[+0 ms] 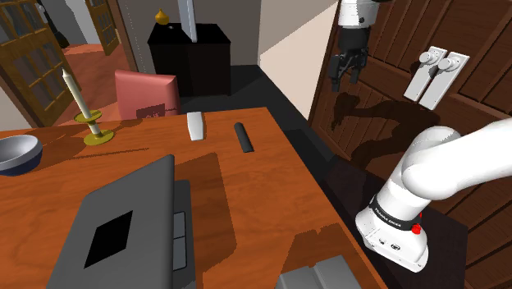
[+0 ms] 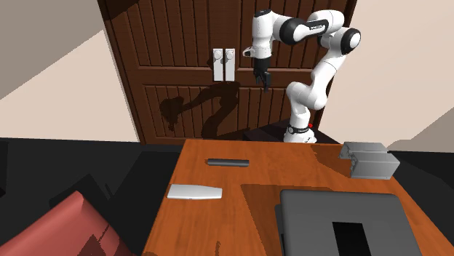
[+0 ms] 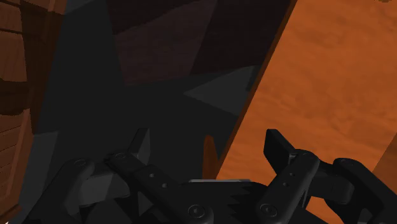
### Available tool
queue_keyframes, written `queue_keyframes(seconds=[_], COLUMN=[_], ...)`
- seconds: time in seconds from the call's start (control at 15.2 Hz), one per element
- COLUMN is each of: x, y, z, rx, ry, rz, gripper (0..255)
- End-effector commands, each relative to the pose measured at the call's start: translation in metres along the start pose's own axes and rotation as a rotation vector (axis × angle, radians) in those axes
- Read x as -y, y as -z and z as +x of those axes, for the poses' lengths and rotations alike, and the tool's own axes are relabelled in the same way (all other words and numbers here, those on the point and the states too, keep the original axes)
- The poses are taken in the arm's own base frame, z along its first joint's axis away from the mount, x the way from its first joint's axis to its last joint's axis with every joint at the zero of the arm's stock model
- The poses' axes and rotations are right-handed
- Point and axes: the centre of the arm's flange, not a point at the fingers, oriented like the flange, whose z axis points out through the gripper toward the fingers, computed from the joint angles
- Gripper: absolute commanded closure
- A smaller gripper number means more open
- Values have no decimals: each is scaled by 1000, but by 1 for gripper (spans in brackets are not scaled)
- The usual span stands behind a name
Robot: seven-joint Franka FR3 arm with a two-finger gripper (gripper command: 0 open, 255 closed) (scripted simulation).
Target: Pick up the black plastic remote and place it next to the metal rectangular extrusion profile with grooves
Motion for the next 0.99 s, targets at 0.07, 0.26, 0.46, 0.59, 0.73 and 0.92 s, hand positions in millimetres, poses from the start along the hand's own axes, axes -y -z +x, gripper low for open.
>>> queue_keyframes(seconds=[0.07,0.26,0.46,0.59,0.73,0.92], x=[9,35,60,76,92,114], y=[-6,-24,-42,-54,-66,-83], z=[7,29,52,68,85,111], rx=[-3,-14,-24,-31,-38,-48], ry=[-14,-57,-99,-127,-156,-198], rz=[0,2,3,4,5,6], gripper=[0,0,0,0,0,0])
